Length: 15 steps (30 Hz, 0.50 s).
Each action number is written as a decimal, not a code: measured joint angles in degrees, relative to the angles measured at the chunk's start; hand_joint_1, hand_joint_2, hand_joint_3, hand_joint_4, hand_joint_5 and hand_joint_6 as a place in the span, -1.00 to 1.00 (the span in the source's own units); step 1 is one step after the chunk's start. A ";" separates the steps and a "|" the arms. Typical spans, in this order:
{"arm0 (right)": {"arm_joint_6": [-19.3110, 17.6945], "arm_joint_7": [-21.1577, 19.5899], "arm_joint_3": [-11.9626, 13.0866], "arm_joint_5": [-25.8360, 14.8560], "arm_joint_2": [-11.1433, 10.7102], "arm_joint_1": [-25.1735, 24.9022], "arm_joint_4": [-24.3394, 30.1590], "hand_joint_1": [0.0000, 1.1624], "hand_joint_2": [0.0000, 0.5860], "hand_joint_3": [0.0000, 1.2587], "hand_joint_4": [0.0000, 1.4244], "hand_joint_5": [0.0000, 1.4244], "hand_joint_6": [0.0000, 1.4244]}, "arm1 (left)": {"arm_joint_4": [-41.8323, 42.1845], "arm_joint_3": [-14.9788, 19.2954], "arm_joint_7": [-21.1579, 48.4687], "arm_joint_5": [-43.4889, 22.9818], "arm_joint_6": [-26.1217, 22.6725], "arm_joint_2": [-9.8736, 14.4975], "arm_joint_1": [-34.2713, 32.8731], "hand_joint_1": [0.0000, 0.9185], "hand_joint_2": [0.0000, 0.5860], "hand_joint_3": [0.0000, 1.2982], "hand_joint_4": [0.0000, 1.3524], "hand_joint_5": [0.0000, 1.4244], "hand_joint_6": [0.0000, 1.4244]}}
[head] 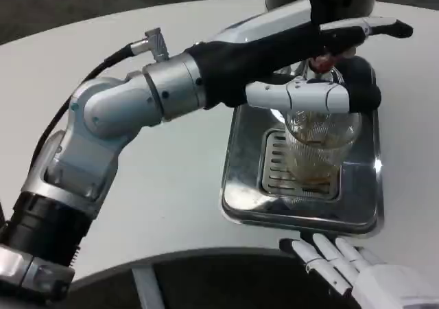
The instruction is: Grasp the cup under the faucet to collect the drink, then remove the cup.
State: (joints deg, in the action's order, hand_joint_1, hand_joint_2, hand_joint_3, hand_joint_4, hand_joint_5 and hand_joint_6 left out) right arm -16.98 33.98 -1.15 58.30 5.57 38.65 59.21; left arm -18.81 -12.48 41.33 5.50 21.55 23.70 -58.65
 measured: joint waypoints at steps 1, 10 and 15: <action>0.70 -0.16 -0.23 0.00 0.00 -0.03 0.00 -0.09 0.49 -0.88 -0.98 -0.96 -0.91 | 0.00 -0.01 0.00 0.00 0.01 0.01 0.00 -1.00 -0.67 -0.82 -1.00 -0.98 -0.82; 6.69 -3.70 -1.99 -4.54 0.00 -0.55 0.00 0.01 0.05 -0.98 -0.91 -0.80 -0.70 | -0.01 -0.05 0.00 0.02 0.18 0.16 0.00 -1.00 -0.68 -0.82 -1.00 -0.98 -0.82; 15.79 -7.37 -2.56 -8.83 -0.01 -2.20 -0.01 0.09 -0.03 -0.99 -0.89 -0.75 -0.66 | -0.08 -0.15 0.01 0.08 0.69 0.72 0.00 -1.00 -0.67 -0.82 -1.00 -0.98 -0.82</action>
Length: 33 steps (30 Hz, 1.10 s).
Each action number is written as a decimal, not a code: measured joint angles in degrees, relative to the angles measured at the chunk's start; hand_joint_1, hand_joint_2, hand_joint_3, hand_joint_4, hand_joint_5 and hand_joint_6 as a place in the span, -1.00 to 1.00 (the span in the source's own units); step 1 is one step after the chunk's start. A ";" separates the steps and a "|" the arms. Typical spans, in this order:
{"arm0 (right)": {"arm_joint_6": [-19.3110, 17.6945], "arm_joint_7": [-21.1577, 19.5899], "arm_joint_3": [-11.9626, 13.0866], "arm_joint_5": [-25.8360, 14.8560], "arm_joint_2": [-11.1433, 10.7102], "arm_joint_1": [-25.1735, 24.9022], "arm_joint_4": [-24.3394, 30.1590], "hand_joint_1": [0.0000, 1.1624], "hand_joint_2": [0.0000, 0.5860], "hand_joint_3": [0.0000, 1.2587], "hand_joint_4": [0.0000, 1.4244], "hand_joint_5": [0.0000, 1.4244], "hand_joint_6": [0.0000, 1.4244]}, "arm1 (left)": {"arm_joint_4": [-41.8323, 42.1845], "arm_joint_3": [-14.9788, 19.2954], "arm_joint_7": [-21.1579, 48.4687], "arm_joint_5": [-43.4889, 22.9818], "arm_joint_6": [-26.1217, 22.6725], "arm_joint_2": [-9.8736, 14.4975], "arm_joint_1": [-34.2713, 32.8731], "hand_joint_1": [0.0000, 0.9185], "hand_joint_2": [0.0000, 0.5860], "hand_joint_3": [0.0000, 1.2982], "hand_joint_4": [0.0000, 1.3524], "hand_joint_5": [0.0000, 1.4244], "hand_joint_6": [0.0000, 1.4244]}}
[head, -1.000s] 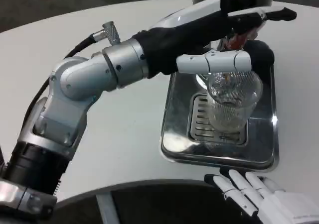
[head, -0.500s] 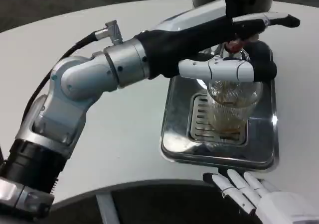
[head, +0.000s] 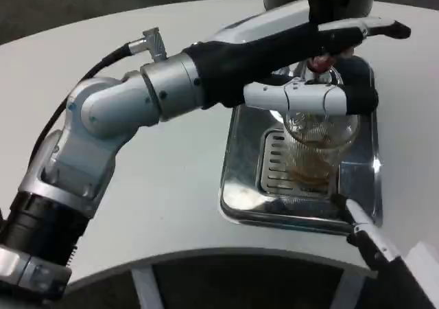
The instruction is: Grasp the cup under the faucet to collect the drink, then remove the cup.
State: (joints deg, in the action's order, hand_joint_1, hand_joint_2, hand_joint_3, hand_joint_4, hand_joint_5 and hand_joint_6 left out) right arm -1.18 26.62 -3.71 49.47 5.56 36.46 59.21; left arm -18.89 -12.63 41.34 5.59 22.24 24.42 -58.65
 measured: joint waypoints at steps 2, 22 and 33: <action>3.35 -1.41 -0.11 -1.17 0.00 -2.11 0.01 0.09 -0.04 -0.99 -0.89 -0.74 -0.66 | -0.04 -0.16 0.01 0.23 0.29 0.24 0.00 -1.00 -0.66 -0.82 -1.00 -0.98 -0.82; 14.59 -21.60 -3.51 -8.69 -1.83 -12.43 -7.24 0.10 -0.07 -0.91 -0.86 -0.75 -0.66 | -0.03 -0.31 0.11 1.13 1.50 1.01 -0.05 -1.00 -0.65 -0.82 -1.00 -0.98 -0.82; 13.33 -29.38 -6.07 -10.79 -2.66 -18.16 -15.93 0.10 -0.08 -0.90 -0.84 -0.75 -0.70 | 0.07 -0.04 0.28 0.74 1.76 1.61 -0.05 -1.00 -0.65 -0.82 -1.00 -0.98 -0.81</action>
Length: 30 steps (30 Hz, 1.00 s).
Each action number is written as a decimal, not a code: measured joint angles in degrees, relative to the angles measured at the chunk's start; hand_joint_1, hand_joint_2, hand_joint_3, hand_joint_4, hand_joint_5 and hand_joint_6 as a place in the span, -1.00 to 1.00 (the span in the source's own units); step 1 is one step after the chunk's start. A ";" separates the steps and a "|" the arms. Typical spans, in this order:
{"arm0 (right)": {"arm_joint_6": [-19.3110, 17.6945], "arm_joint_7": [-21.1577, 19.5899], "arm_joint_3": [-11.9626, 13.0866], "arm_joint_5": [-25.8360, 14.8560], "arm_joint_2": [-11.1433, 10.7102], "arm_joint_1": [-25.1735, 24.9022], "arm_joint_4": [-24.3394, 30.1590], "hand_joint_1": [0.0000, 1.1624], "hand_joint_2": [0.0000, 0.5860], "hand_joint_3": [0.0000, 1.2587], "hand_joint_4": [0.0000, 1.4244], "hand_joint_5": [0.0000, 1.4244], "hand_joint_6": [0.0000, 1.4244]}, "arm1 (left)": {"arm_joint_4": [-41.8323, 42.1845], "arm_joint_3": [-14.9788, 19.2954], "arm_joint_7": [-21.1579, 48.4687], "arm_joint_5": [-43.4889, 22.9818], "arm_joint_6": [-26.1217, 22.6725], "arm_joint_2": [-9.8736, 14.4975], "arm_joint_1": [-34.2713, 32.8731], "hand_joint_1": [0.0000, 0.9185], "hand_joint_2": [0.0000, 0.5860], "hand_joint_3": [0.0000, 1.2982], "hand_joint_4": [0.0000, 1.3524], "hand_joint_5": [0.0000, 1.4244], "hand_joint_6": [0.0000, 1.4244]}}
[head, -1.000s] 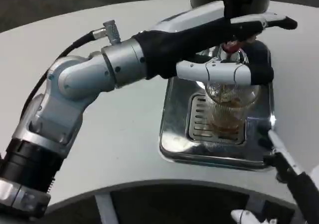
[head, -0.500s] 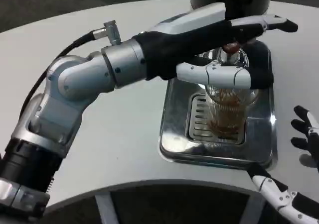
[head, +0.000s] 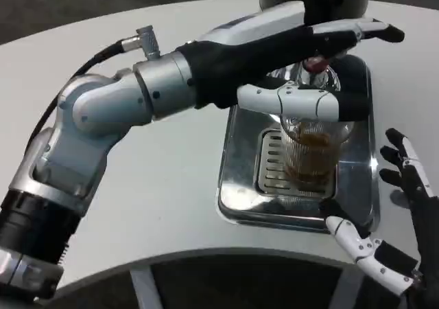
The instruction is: Grasp the cup under the faucet to collect the drink, then remove the cup.
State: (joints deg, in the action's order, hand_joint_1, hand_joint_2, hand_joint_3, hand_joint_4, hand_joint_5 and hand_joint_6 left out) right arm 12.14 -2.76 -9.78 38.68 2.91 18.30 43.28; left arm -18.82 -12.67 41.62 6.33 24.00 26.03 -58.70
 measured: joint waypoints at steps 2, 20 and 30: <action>-1.09 -1.96 -0.27 -0.29 -0.04 -0.60 -1.70 0.11 -0.10 -0.89 -0.84 -0.76 -0.72 | 0.01 0.01 0.01 -0.02 0.09 0.06 0.00 -1.00 -0.65 -0.82 -1.00 -0.98 -0.81; -5.04 -10.83 -2.07 -2.04 0.11 -6.62 -12.57 0.14 -0.14 -0.88 -0.84 -0.76 -0.72 | 0.01 0.22 0.56 -1.19 0.19 0.70 0.00 -1.00 -0.65 -0.82 -1.00 -0.97 -0.80; -4.78 -11.93 -2.26 -2.12 0.31 -10.88 -16.34 0.14 -0.14 -0.88 -0.86 -0.76 -0.72 | 0.01 0.27 0.65 -1.23 0.19 0.77 0.00 -1.00 -0.63 -0.82 -1.00 -0.96 -0.80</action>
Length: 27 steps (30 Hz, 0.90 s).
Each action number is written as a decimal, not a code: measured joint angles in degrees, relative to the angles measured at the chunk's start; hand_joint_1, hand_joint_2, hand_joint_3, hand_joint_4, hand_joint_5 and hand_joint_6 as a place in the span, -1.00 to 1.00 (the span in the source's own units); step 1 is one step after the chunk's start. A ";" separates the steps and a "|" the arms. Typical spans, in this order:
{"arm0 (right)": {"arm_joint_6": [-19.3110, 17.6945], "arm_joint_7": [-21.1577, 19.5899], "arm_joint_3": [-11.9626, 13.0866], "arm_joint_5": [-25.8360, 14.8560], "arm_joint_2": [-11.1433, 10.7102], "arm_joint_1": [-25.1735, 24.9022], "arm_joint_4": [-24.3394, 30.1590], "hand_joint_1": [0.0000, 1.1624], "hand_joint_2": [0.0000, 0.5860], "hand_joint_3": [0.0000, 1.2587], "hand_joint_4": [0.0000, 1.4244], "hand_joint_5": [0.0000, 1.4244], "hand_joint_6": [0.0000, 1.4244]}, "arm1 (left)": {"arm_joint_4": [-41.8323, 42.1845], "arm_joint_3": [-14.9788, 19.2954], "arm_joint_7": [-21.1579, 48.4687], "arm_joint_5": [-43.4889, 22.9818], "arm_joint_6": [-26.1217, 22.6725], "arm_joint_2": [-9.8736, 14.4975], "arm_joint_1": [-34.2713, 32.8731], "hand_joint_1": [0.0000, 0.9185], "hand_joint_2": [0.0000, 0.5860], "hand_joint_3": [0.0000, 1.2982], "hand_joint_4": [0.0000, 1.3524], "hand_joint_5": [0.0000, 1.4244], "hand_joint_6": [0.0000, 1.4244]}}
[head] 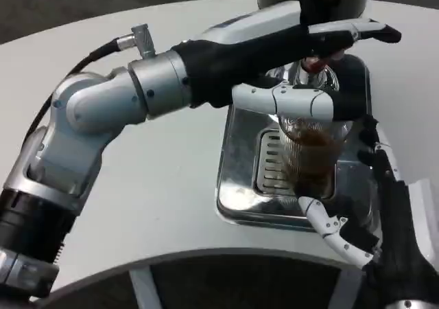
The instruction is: Grasp the cup under the faucet to collect the drink, then remove the cup.
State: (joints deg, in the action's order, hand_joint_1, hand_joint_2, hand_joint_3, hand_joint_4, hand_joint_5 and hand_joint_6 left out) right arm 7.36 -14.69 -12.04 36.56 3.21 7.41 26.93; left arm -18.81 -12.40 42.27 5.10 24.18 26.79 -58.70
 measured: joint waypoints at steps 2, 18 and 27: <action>0.32 -0.12 -0.02 0.00 0.03 -0.80 -0.49 0.15 -0.14 -0.88 -0.86 -0.76 -0.73 | 0.00 0.00 0.00 -0.02 0.00 0.00 0.00 -1.00 -0.63 -0.82 -1.00 -0.96 -0.80; 1.96 -2.55 -0.18 -0.89 0.17 -6.54 -5.97 0.15 -0.14 -0.90 -0.87 -0.78 -0.73 | -0.01 0.09 0.01 -0.04 0.02 0.02 0.00 -1.00 -0.62 -0.82 -1.00 -0.96 -0.80; 2.14 -4.27 -0.19 -1.90 0.18 -9.06 -8.85 0.15 -0.14 -0.91 -0.88 -0.78 -0.74 | -0.02 0.43 0.02 -0.12 0.06 0.10 0.00 -1.00 -0.62 -0.82 -1.00 -0.96 -0.80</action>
State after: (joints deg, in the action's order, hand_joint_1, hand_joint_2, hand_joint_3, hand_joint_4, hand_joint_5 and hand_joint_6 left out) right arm 9.50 -18.95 -12.23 34.66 3.39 -1.65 18.09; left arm -18.83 -11.97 42.29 4.98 24.24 26.90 -58.71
